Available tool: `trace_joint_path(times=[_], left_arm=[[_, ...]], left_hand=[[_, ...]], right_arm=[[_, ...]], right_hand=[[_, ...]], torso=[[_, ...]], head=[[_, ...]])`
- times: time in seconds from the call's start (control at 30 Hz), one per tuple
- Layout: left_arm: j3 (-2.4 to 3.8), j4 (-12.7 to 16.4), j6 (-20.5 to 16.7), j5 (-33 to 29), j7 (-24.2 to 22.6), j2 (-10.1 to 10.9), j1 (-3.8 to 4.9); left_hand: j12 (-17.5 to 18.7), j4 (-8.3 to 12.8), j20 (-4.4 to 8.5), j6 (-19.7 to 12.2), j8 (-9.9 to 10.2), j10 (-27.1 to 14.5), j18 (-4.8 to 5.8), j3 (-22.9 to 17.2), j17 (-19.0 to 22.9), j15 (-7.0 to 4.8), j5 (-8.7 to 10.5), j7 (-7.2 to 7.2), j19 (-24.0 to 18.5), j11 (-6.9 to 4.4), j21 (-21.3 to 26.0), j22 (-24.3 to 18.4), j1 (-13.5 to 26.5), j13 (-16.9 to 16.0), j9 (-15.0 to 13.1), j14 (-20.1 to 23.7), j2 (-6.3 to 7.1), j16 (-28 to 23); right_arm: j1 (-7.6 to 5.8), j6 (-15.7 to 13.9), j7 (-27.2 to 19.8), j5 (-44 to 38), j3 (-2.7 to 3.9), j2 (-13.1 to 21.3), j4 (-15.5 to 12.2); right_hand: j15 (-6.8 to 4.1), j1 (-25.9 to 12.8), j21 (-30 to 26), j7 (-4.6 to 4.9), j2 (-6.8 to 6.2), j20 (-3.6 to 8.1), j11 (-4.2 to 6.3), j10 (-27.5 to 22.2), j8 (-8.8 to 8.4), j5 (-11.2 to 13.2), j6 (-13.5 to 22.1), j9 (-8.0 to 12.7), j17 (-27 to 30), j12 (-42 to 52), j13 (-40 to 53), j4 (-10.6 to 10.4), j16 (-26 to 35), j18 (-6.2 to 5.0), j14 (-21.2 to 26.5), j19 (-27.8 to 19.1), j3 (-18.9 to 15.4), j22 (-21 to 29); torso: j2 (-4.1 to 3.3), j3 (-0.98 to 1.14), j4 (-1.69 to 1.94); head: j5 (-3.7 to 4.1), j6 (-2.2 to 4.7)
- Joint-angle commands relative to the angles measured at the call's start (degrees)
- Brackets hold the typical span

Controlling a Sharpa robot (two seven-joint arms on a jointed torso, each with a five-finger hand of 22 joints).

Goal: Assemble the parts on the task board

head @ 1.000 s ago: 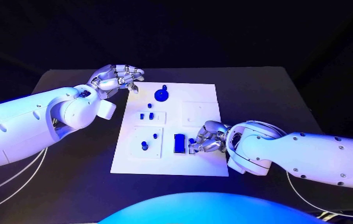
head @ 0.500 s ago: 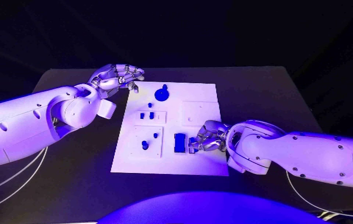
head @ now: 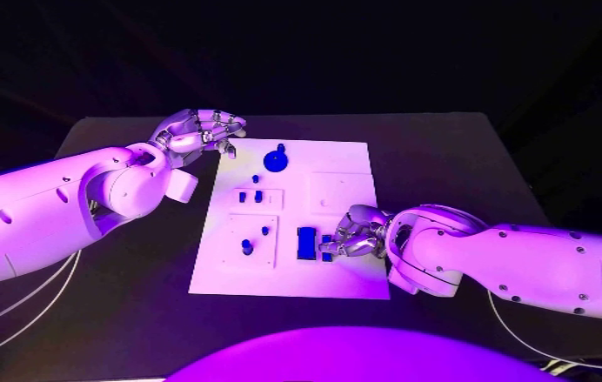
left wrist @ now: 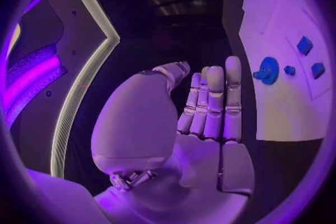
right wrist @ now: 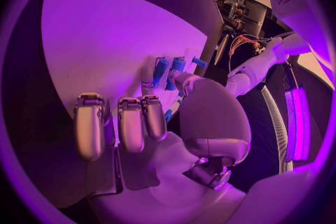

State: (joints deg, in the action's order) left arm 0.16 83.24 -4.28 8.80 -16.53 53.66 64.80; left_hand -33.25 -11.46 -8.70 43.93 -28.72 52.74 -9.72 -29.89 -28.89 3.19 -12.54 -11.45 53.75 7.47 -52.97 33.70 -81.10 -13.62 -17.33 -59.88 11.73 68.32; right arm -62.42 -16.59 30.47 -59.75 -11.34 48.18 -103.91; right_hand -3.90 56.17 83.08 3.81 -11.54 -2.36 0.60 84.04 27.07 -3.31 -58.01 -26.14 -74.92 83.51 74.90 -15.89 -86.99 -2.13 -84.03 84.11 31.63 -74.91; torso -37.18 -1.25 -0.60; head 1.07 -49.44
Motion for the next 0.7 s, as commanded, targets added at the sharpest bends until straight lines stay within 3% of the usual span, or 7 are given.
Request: trace_joint_path(times=[0.03,0.2,0.37,0.4,0.43,0.57,0.7], left_arm=[[0.04,0.1,1.0,0.3,-0.2,-0.1,0.02],[0.04,0.1,1.0,0.3,-0.1,-0.1,0.02],[0.04,0.1,1.0,0.3,-0.1,-0.1,0.02],[0.04,0.1,1.0,0.3,-0.1,-0.1,0.02],[0.04,0.1,1.0,0.3,-0.1,-0.1,0.02],[0.04,0.1,1.0,0.3,-0.1,-0.1,0.02],[0.04,0.1,1.0,0.4,-0.1,-0.1,0.02]], left_hand=[[-0.4,-0.5,-0.14,-0.3,-0.2,-0.5,-0.85,0.0,-0.1,0.14,-0.03,-0.34,0.4,-0.02,0.3,-0.1,0.4,0.1,0.1,0.3,-0.15,0.1],[-0.4,-0.5,-0.14,-0.3,-0.2,-0.5,-0.85,0.0,-0.1,0.14,-0.03,-0.34,0.4,-0.02,0.3,-0.1,0.4,0.1,0.1,0.3,-0.15,0.1],[-0.4,-0.5,-0.14,-0.3,-0.2,-0.5,-0.85,0.0,-0.1,0.14,-0.03,-0.34,0.4,-0.02,0.3,-0.1,0.4,0.1,0.1,0.3,-0.15,0.1],[-0.4,-0.5,-0.14,-0.3,-0.2,-0.5,-0.85,0.0,-0.1,0.14,-0.03,-0.34,0.4,-0.02,0.3,-0.1,0.4,0.1,0.1,0.3,-0.15,0.1],[-0.4,-0.5,-0.14,-0.3,-0.2,-0.5,-0.85,0.0,-0.1,0.14,-0.03,-0.34,0.4,-0.02,0.3,-0.1,0.4,0.1,0.1,0.3,-0.15,0.1],[-0.4,-0.5,-0.14,-0.3,-0.2,-0.5,-0.85,0.0,-0.1,0.14,-0.03,-0.34,0.4,-0.02,0.3,-0.1,0.4,0.1,0.1,0.3,-0.15,0.1],[-0.4,-0.5,-0.14,-0.3,-0.3,-0.5,-0.85,0.0,-0.1,0.14,-0.03,-0.34,0.4,-0.03,0.4,-0.1,0.4,0.1,0.1,0.3,-0.18,0.1]], right_arm=[[0.08,1.1,-1.0,0.0,0.00,0.0,-0.3],[0.08,1.3,-0.9,0.0,0.00,0.2,-0.5],[0.08,2.1,-0.8,-0.1,0.00,0.4,-0.2],[0.08,2.2,-0.8,-0.2,0.00,0.4,-0.1],[0.09,2.3,-0.8,-0.2,0.00,0.3,0.0],[0.24,2.4,-0.7,-0.6,0.00,0.0,0.5],[0.57,2.0,-0.3,-1.5,-0.01,-0.5,1.2]], right_hand=[[-0.09,-0.5,-0.3,-0.04,0.06,0.01,-0.16,2.8,-0.06,0.2,-0.5,-0.1,-7.6,-0.1,10.6,0.0,0.2,0.59,-4.5,3.0,-0.3,-13.1],[-0.13,0.0,-0.2,-0.10,0.49,0.04,-0.10,2.8,0.00,0.2,-0.5,-0.1,-7.7,0.0,10.6,0.5,0.2,0.59,-4.5,3.0,-0.4,-13.1],[-0.20,2.8,-0.2,-0.16,1.06,0.12,-0.03,2.8,0.09,0.1,-0.3,-0.2,-7.7,0.0,10.7,3.4,0.2,0.59,-4.5,3.0,-0.8,-13.1],[-0.31,4.8,-0.2,-0.31,1.25,0.18,0.11,2.8,0.15,0.1,-0.3,-0.3,-7.8,0.0,10.7,5.2,0.2,0.60,-4.5,3.0,-0.3,-13.1],[-0.32,5.3,-0.2,-0.32,1.30,0.20,0.12,2.8,0.17,0.1,-0.3,-0.3,-7.8,0.0,10.7,5.6,0.2,0.60,-4.5,3.0,-0.3,-13.1],[-0.46,8.9,-0.1,-0.52,0.64,0.34,0.30,2.9,0.29,0.2,-0.2,-0.4,-7.8,0.2,10.9,9.1,0.1,0.63,-4.5,3.1,-0.1,-13.1],[-0.46,9.1,0.0,-0.54,0.65,0.34,0.31,2.9,0.30,0.1,-0.2,-0.4,-7.9,0.2,10.9,9.3,0.1,0.63,-4.5,3.1,-0.1,-13.1]], torso=[[-0.01,0.02,-0.01],[0.00,0.00,-0.02],[0.01,0.00,-0.02],[0.00,0.00,-0.01],[0.00,-0.01,-0.02],[-0.03,0.02,0.01],[-0.04,0.05,0.06]], head=[[-0.03,0.01],[-0.05,-0.02],[-0.01,-0.07],[0.04,-0.08],[0.06,-0.08],[0.03,-0.16],[0.03,-0.18]])
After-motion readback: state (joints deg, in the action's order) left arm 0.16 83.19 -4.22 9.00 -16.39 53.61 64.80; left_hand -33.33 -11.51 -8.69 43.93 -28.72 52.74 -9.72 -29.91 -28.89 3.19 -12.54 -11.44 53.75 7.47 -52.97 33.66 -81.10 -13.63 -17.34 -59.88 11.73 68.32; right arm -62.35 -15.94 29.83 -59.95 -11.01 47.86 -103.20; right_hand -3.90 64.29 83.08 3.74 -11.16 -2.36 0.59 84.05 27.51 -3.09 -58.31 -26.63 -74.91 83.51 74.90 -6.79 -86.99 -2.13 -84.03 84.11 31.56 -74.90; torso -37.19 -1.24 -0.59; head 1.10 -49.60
